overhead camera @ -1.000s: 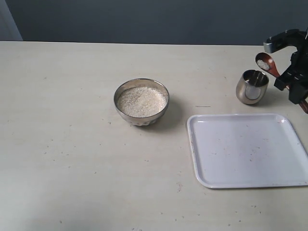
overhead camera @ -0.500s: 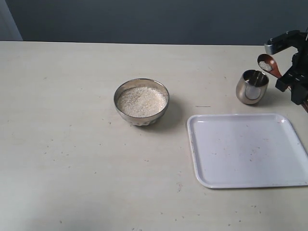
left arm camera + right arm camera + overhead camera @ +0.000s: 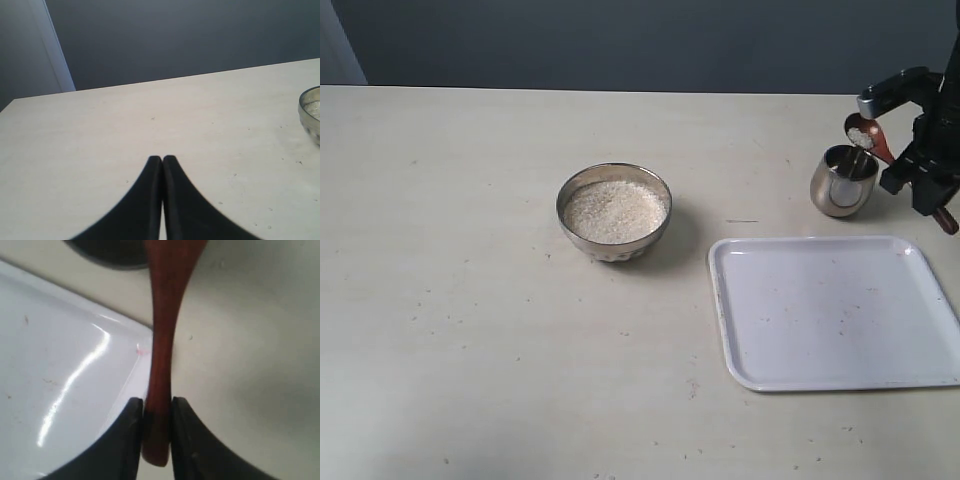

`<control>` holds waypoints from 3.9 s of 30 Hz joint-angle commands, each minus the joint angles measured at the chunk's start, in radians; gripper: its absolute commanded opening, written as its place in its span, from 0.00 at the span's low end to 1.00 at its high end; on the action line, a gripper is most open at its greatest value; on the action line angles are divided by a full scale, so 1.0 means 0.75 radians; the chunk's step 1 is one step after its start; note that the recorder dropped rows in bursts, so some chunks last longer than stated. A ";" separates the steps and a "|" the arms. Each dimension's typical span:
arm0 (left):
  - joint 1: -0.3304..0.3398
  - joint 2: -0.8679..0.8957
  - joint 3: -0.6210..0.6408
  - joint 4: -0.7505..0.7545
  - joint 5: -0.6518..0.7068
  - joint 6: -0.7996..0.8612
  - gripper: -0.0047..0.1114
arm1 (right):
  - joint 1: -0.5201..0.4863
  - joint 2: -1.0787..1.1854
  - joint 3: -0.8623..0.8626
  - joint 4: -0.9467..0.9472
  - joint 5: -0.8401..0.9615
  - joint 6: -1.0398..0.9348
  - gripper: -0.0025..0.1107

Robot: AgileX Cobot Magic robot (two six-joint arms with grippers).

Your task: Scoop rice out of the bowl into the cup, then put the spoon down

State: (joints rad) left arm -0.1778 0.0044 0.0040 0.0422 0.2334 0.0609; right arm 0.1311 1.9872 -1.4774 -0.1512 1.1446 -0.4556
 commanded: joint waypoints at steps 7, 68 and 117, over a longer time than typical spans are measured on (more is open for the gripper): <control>-0.005 -0.006 -0.005 0.002 -0.002 -0.009 0.04 | 0.013 0.000 0.001 -0.109 -0.026 0.089 0.02; -0.005 -0.006 -0.005 0.002 -0.002 -0.009 0.04 | 0.092 0.000 0.001 -0.311 0.071 0.231 0.01; -0.005 -0.006 -0.005 0.002 -0.002 -0.009 0.04 | 0.266 0.016 0.116 -0.583 0.102 0.489 0.01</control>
State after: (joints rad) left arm -0.1778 0.0044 0.0040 0.0422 0.2334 0.0609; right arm 0.3259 2.0001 -1.3940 -0.5574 1.2237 -0.1070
